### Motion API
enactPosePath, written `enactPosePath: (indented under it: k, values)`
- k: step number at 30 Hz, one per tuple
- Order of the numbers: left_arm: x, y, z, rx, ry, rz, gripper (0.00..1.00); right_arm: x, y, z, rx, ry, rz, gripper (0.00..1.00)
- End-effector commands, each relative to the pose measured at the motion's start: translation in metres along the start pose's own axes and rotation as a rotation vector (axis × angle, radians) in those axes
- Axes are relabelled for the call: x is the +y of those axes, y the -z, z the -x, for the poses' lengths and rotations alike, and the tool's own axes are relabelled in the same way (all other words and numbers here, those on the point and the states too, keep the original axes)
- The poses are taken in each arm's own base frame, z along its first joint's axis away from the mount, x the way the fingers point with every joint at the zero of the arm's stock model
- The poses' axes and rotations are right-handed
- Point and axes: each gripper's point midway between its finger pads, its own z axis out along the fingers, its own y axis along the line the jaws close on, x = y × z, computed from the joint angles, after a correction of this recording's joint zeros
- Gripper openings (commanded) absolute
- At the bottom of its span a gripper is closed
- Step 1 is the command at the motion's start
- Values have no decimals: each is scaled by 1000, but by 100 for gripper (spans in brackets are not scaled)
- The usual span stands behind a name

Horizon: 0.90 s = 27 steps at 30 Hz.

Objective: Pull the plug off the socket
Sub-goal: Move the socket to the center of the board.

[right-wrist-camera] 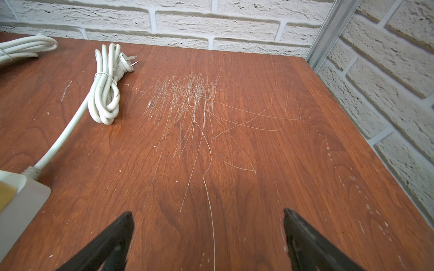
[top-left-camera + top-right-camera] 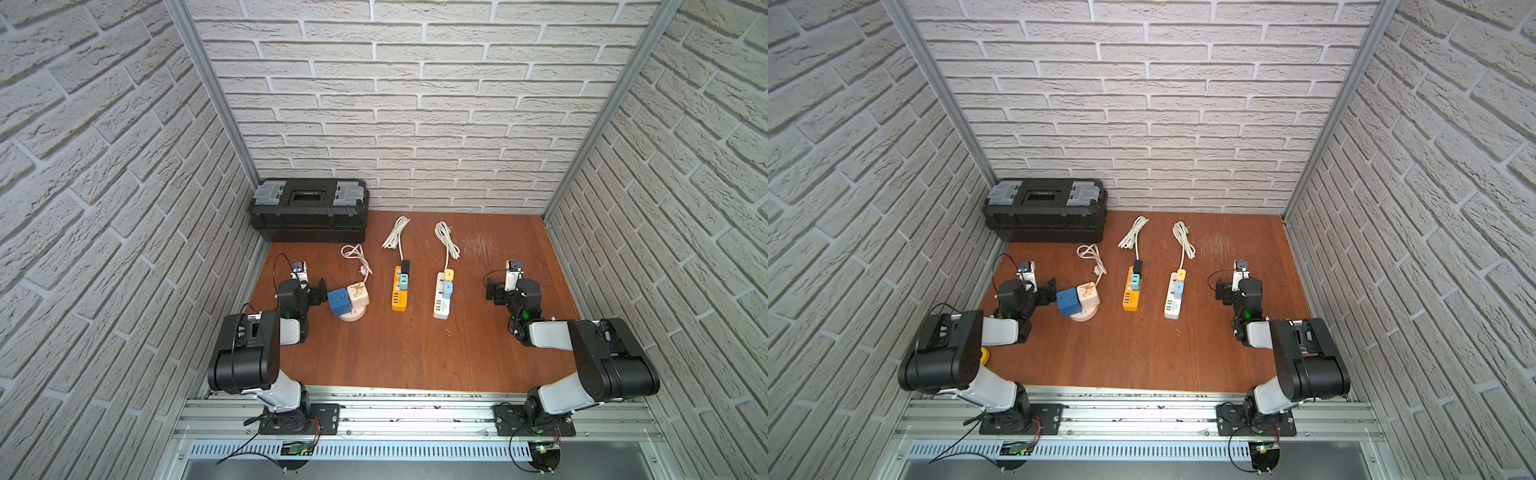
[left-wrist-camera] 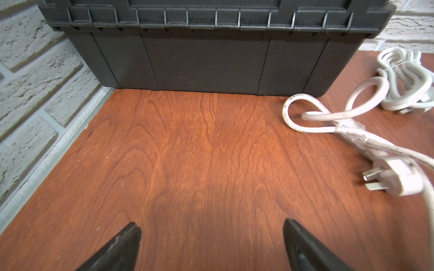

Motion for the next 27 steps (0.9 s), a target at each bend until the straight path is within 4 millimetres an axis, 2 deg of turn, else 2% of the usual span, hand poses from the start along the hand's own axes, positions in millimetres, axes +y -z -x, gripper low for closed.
enactPosePath:
  k: [1,17,19,21,24,27]
  values:
    - [2,-3,19,-64,-6,1,98,2,-1,20,-64,1,7,99]
    - [4,-2,22,-67,3,0,98,-1,0,23,-78,-5,-8,99]
    - [14,0,34,-45,39,32,98,-3,10,31,-111,0,-38,99]
    - [23,5,38,106,59,47,98,-9,28,39,-113,-10,-102,99]
    - [27,16,45,280,-6,38,98,-34,52,32,51,-143,-237,99]
    - [35,38,51,330,2,37,98,-39,73,36,113,-193,-254,99]
